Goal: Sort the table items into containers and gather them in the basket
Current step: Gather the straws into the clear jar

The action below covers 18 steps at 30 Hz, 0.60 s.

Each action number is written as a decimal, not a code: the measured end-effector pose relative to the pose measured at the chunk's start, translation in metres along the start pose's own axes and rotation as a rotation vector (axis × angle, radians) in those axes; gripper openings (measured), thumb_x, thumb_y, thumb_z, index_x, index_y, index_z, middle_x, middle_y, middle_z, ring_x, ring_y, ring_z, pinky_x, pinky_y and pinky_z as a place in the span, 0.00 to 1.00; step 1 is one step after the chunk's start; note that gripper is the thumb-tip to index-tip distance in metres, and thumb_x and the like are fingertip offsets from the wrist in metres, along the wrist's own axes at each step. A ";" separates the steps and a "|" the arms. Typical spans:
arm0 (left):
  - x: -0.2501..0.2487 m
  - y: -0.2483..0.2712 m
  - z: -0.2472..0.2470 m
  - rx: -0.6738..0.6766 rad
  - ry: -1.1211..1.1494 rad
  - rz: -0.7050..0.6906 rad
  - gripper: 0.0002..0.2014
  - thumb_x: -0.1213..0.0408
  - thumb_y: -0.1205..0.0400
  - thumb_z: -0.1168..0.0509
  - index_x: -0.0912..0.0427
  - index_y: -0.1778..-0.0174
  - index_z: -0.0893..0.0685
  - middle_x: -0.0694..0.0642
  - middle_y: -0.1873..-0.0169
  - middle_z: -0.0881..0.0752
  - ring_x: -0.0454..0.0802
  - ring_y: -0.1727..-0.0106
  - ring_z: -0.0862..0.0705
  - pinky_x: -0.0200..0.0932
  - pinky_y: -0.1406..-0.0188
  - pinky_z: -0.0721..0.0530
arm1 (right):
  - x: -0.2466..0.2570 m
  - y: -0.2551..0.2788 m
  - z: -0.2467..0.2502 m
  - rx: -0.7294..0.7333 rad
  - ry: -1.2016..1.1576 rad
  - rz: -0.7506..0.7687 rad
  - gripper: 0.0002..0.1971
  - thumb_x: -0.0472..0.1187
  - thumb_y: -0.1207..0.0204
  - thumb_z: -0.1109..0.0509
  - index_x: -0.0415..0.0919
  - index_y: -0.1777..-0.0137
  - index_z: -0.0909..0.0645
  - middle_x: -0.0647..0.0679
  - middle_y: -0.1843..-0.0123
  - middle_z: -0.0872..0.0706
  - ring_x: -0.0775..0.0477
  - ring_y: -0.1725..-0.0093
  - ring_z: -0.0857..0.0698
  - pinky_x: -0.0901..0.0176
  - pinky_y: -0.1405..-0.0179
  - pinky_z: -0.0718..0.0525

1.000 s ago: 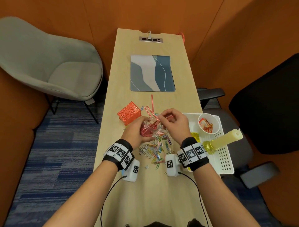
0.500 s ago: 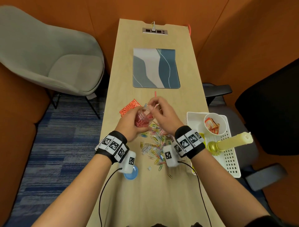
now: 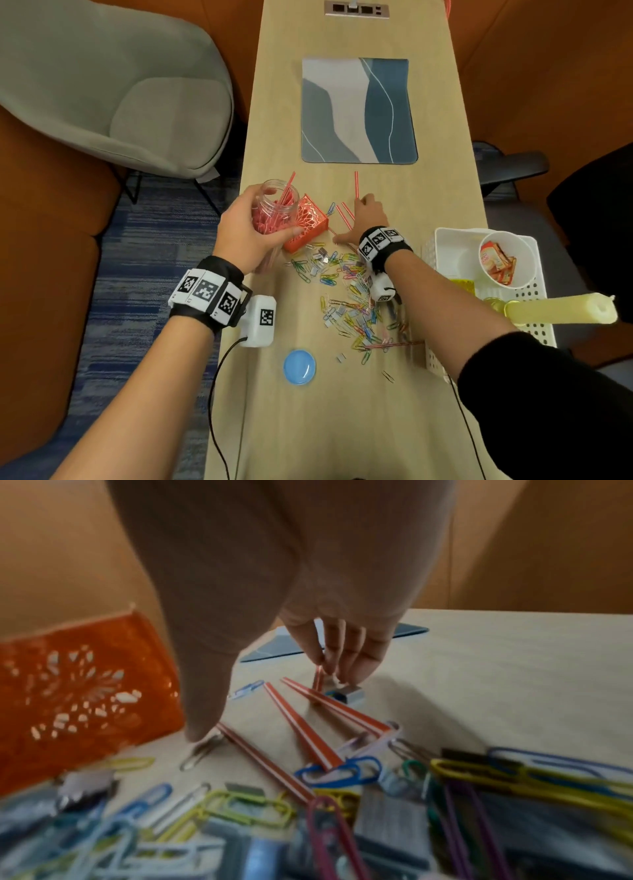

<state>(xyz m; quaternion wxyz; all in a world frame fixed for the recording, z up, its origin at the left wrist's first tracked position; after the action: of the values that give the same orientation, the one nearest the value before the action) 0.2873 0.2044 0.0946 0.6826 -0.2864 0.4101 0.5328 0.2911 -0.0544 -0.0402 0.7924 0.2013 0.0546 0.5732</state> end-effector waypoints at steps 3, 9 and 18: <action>0.005 -0.003 -0.001 0.002 0.036 0.007 0.36 0.49 0.35 0.14 0.51 0.33 0.20 0.46 0.43 0.12 0.38 0.44 0.13 0.35 0.42 0.16 | 0.004 -0.009 -0.003 -0.028 0.028 0.003 0.44 0.64 0.36 0.20 0.37 0.26 0.27 0.40 0.30 0.29 0.39 0.34 0.24 0.49 0.34 0.21; 0.010 -0.005 -0.015 0.014 0.042 0.012 0.35 0.52 0.34 0.14 0.53 0.32 0.20 0.46 0.42 0.12 0.33 0.43 0.14 0.25 0.44 0.20 | 0.002 -0.014 -0.001 -0.080 -0.096 -0.050 0.36 0.56 0.32 0.19 0.35 0.31 0.23 0.39 0.35 0.23 0.40 0.37 0.20 0.50 0.35 0.18; 0.005 0.000 -0.019 0.029 0.053 0.010 0.35 0.55 0.33 0.14 0.55 0.32 0.20 0.44 0.42 0.12 0.26 0.44 0.16 0.20 0.46 0.23 | 0.005 -0.027 0.009 -0.020 -0.144 -0.164 0.12 0.38 0.34 0.17 0.37 0.62 0.19 0.42 0.60 0.15 0.43 0.59 0.14 0.57 0.59 0.13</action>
<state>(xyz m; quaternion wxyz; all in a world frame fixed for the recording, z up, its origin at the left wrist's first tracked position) 0.2831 0.1915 0.0809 0.6727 -0.2883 0.4374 0.5225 0.3202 -0.0588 -0.0416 0.8404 0.2292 0.0080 0.4911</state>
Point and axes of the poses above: each hand's wrist, its own y-axis away from the middle knuckle, its own z-axis out of the back of the hand, x = y × z, the point moved 10 cm from there along -y, towards the middle knuckle
